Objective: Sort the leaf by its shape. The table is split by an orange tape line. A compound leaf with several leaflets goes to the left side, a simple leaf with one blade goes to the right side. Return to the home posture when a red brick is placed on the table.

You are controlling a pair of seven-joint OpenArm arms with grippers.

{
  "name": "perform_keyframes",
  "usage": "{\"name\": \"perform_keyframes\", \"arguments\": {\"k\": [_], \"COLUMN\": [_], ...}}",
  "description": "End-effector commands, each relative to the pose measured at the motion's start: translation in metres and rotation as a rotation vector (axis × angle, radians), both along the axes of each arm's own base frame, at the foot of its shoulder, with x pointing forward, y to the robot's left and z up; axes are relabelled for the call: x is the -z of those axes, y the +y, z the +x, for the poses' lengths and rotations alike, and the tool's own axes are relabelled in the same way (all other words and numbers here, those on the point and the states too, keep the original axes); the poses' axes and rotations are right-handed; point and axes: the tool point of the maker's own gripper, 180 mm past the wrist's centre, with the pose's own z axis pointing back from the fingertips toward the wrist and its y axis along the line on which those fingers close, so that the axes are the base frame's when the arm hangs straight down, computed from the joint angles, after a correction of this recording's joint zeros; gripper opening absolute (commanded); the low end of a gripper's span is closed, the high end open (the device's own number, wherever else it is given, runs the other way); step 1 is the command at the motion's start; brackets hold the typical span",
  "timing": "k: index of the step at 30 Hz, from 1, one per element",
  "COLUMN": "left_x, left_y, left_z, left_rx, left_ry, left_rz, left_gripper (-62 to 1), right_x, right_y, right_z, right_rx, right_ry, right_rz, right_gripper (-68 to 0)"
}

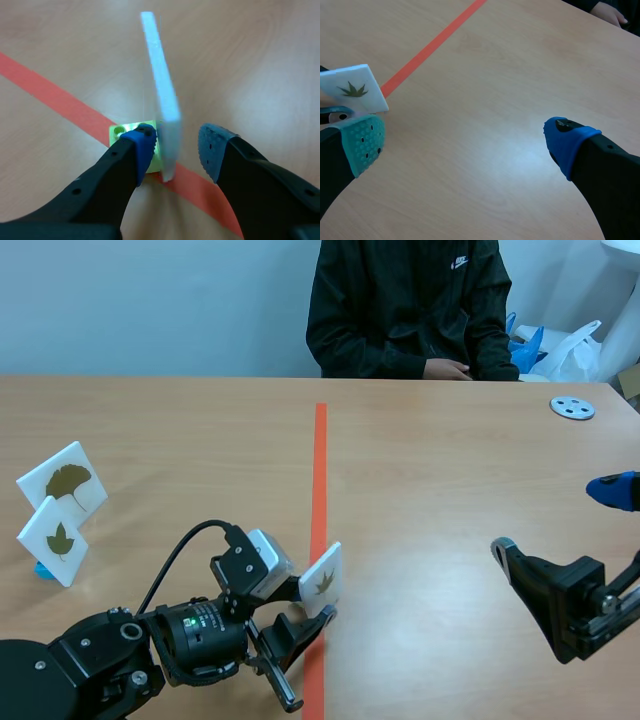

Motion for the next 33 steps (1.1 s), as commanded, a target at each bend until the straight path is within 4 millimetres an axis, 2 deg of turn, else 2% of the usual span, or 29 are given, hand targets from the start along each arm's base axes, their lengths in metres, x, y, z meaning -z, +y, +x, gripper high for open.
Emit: {"name": "perform_keyframes", "arguments": {"k": [1, 5, 10, 13, 16, 20, 27, 33], "left_x": [-0.015, -0.016, -0.017, -0.021, -0.031, -0.056, -0.094, -0.104], "left_y": [-0.010, -0.014, -0.019, -0.021, -0.025, -0.026, -0.004, 0.037], "left_z": [0.005, 0.004, 0.001, -0.001, -0.002, -0.005, -0.006, -0.012], "left_rx": [0.000, 0.000, -0.001, -0.001, -0.002, -0.020, -0.134, -0.271], "left_ry": [-0.029, -0.025, -0.021, -0.019, -0.031, -0.037, -0.040, -0.040], "left_rz": [-0.050, -0.059, -0.073, -0.086, -0.105, -0.153, -0.181, -0.171], "left_gripper": [-41.4, -47.3, -48.5, -54.7, -56.3, -56.5, -56.5, -56.5], "right_x": [-0.009, -0.009, -0.008, -0.008, -0.008, -0.008, -0.008, -0.008], "right_y": [-0.002, -0.002, -0.002, -0.002, -0.002, -0.002, -0.002, -0.002], "right_z": [0.006, 0.006, 0.006, 0.006, 0.006, 0.006, 0.006, 0.006], "right_rx": [0.001, 0.002, 0.002, 0.002, 0.002, 0.002, 0.002, 0.002], "right_ry": [-0.031, -0.030, -0.028, -0.028, -0.028, -0.028, -0.028, -0.028], "right_rz": [0.003, 0.002, 0.001, 0.001, 0.001, 0.001, 0.001, 0.001], "right_gripper": [0.4, 0.4, 0.4, 0.4, 0.4, 0.4, 0.4, 0.4]}}
